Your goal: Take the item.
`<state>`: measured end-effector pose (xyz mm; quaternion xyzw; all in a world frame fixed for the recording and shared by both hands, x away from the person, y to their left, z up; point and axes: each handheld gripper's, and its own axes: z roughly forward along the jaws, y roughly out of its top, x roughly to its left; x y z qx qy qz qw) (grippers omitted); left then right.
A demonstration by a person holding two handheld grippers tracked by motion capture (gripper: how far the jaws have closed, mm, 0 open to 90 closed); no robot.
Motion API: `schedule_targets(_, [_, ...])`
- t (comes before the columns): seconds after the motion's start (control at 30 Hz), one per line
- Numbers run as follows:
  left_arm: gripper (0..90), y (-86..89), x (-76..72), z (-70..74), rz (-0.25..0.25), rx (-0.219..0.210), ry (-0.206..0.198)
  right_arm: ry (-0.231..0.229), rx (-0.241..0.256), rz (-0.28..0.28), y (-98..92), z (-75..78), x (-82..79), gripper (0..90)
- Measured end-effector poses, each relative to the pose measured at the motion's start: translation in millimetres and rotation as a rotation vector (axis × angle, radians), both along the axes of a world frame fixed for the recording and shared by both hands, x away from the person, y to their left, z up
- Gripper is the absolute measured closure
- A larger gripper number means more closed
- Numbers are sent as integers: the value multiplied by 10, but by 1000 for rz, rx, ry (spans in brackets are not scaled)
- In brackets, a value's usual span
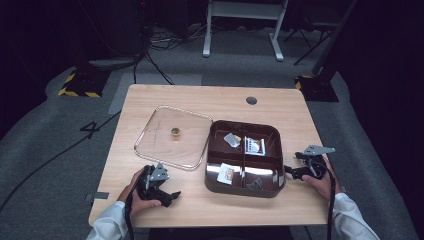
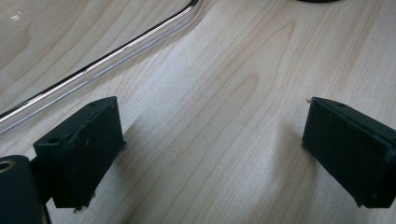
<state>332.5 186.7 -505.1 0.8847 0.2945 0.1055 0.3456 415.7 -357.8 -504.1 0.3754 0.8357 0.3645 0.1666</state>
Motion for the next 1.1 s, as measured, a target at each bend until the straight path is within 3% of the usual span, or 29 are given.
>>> schedule_targets(0.4, [71,9,24,2,21,-6,0,-4,-4,9,-15,2,4,158])
schedule_targets(0.5, [70,11,31,1,24,-5,-1,-3,9,-4,-57,14,5,192])
schedule_targets(0.53, [70,11,31,1,26,-4,-1,-2,45,-8,-88,30,5,187])
schedule_targets(0.57, [67,9,30,1,31,-2,-3,-15,93,-5,-145,116,2,190])
schedule_targets(0.63, [67,9,31,1,34,-3,-3,-34,94,-6,-156,152,-4,205])
schedule_targets(0.67, [67,10,33,1,33,-3,-3,-67,96,-8,-176,242,-18,219])
schedule_targets(0.8, [67,9,46,2,54,-1,-1,-101,78,9,-161,387,-19,232])
schedule_targets(0.87, [66,9,46,2,55,-1,-1,-107,71,13,-153,415,-18,234])
schedule_targets(0.97, [67,9,46,2,55,-1,-1,-122,73,52,-83,601,5,272])
schedule_targets(1.1, [67,9,46,2,55,-2,-1,-143,68,80,5,725,34,305])
